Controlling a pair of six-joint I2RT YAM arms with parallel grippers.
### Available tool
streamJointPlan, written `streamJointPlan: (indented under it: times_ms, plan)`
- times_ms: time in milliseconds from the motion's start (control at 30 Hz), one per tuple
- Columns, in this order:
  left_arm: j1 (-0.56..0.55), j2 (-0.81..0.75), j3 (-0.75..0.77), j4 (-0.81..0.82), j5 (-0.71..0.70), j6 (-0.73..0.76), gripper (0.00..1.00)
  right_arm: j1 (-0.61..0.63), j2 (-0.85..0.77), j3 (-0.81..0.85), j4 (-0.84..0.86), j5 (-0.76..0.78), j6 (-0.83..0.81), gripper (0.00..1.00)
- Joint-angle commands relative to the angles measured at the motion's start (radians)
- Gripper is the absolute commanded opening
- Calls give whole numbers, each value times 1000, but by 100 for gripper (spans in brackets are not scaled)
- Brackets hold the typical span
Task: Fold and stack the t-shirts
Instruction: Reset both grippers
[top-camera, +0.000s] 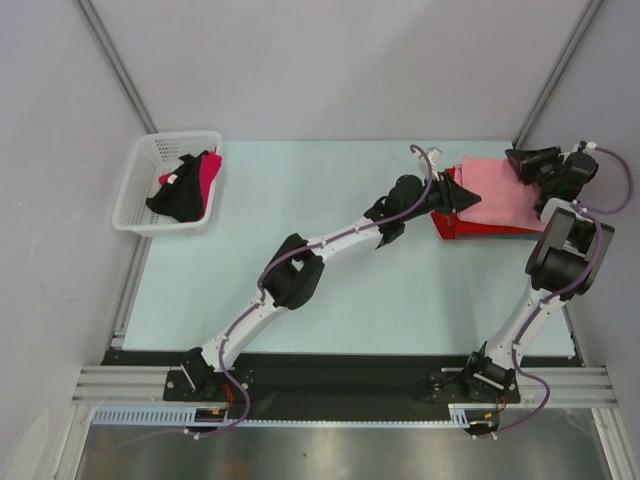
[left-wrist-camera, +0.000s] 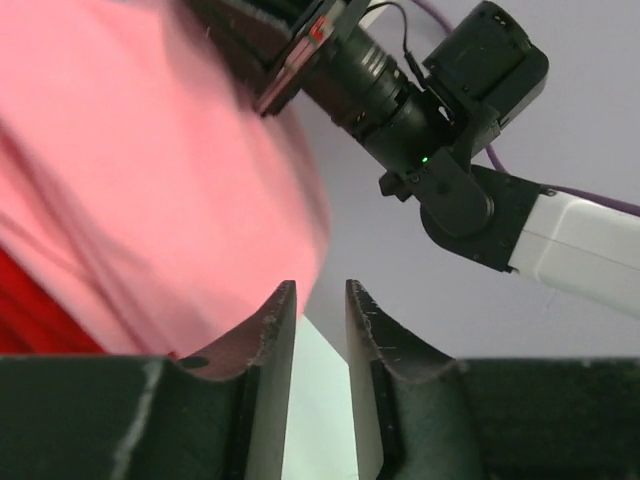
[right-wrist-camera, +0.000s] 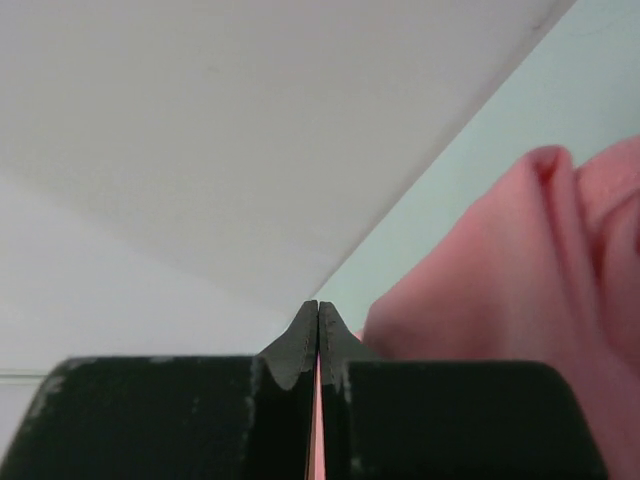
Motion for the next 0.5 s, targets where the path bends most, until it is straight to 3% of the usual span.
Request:
streamJointPlan:
  times_ms: [0, 100, 233, 467]
  plan:
    - [2, 58, 56, -9, -11, -66, 29, -15, 117, 3, 291, -44, 228, 0]
    - [3, 93, 59, -88, -27, -121, 23, -17, 170, -6, 292, 31, 248, 0]
    - [-6, 78, 16, -84, -19, -104, 21, -10, 199, 64, 128, 103, 182, 0]
    - [12, -46, -105, -47, -22, -45, 28, 9, 99, 169, -16, 85, 96, 2]
